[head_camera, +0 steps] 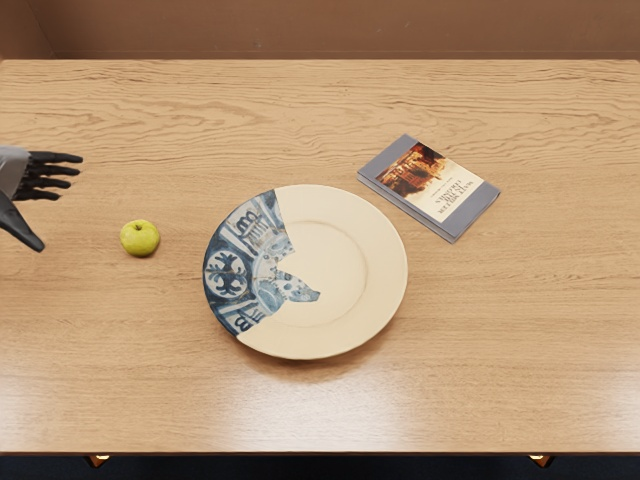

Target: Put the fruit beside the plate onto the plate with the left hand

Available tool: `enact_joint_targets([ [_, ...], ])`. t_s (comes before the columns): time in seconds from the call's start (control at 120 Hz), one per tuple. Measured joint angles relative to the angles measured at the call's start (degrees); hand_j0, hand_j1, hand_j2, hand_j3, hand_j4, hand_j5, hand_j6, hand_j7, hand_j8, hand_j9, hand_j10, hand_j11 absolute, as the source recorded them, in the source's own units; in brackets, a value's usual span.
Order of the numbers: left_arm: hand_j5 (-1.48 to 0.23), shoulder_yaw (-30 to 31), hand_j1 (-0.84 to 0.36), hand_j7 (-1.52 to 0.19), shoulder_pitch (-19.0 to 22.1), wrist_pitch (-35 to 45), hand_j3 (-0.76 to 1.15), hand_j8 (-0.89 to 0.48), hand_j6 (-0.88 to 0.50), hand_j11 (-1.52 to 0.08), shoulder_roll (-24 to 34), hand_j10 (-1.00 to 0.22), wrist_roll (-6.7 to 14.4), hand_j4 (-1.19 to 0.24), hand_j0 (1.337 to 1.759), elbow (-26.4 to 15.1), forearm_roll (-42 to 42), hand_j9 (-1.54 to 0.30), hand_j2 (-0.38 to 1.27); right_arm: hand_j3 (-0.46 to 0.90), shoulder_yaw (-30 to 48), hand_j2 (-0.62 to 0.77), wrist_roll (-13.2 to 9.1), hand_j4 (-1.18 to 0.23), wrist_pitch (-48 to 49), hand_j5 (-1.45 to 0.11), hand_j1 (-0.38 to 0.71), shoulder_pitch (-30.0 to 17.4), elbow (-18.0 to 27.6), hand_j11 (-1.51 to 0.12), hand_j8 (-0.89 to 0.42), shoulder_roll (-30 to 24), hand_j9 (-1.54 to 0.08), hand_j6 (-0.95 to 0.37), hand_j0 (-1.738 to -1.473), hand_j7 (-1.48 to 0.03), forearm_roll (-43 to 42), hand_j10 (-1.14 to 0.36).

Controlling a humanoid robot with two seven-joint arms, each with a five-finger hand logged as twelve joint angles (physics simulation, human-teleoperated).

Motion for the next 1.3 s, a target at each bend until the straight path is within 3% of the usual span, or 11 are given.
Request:
enact_joint_targets([
  [0.375, 0.0, 0.6, 0.35, 0.0, 1.4, 0.3, 0.0, -0.01, -0.01, 0.0, -0.8, 0.0, 0.0, -0.01, 1.658, 1.8, 0.8, 0.0, 0.0, 0.0, 0.0, 0.0, 0.0, 0.0, -0.1, 0.0, -0.35, 0.1, -0.4, 0.0, 0.0, 0.0, 0.0, 0.0, -1.658, 0.0, 0.0, 0.0],
  [0.55, 0.0, 3.6, 0.35, 0.0, 0.0, 9.1, 0.0, -0.01, -0.01, 0.0, -1.1, -0.01, -0.1, -0.01, 1.658, 1.4, 1.9, 0.0, 0.0, 0.0, 0.0, 0.0, 0.0, 0.0, -0.1, 0.0, -0.35, 0.1, -0.4, 0.0, 0.0, 0.0, 0.0, 0.0, -1.658, 0.0, 0.0, 0.0],
  [0.692, -0.01, 12.8, 0.34, -0.01, -7.5, 19.6, 0.0, -0.01, -0.01, -0.01, -6.5, -0.01, -0.1, -0.01, 1.658, 1.3, 2.0, -0.01, 0.0, 0.0, 0.0, 0.0, 0.0, 0.0, -0.1, 0.0, -0.35, 0.1, -0.4, 0.0, 0.0, 0.0, 0.0, 0.0, -1.658, 0.0, 0.0, 0.0],
  [0.942, -0.01, 30.7, 0.34, -0.01, -13.4, 36.4, 0.0, -0.01, -0.01, -0.01, -17.0, -0.01, 0.3, -0.01, 1.658, 0.9, -0.5, -0.01, 0.0, 0.0, 0.0, 0.0, 0.0, 0.0, -0.1, 0.0, -0.35, 0.1, -0.4, 0.0, 0.0, 0.0, 0.0, 0.0, -1.658, 0.0, 0.0, 0.0],
  [1.175, -0.02, 37.2, 0.34, -0.02, -17.1, 43.3, 0.0, -0.01, -0.01, -0.02, -20.8, -0.01, 1.3, -0.01, 1.658, -6.4, -5.6, -0.02, 0.0, 0.0, 0.0, 0.0, 0.0, 0.0, -0.1, 0.0, -0.35, 0.1, -0.4, 0.0, 0.0, 0.0, 0.0, 0.0, -1.658, 0.0, 0.0, 0.0],
  [1.3, -0.02, 38.8, 0.33, -0.02, -17.5, 45.5, 0.0, -0.01, -0.01, -0.02, -22.6, -0.01, 1.4, -0.01, 1.658, -8.4, -7.7, -0.02, 0.0, 0.0, 0.0, 0.0, 0.0, 0.0, -0.1, 0.0, -0.35, 0.1, -0.4, 0.0, 0.0, 0.0, 0.0, 0.0, -1.658, 0.0, 0.0, 0.0],
])
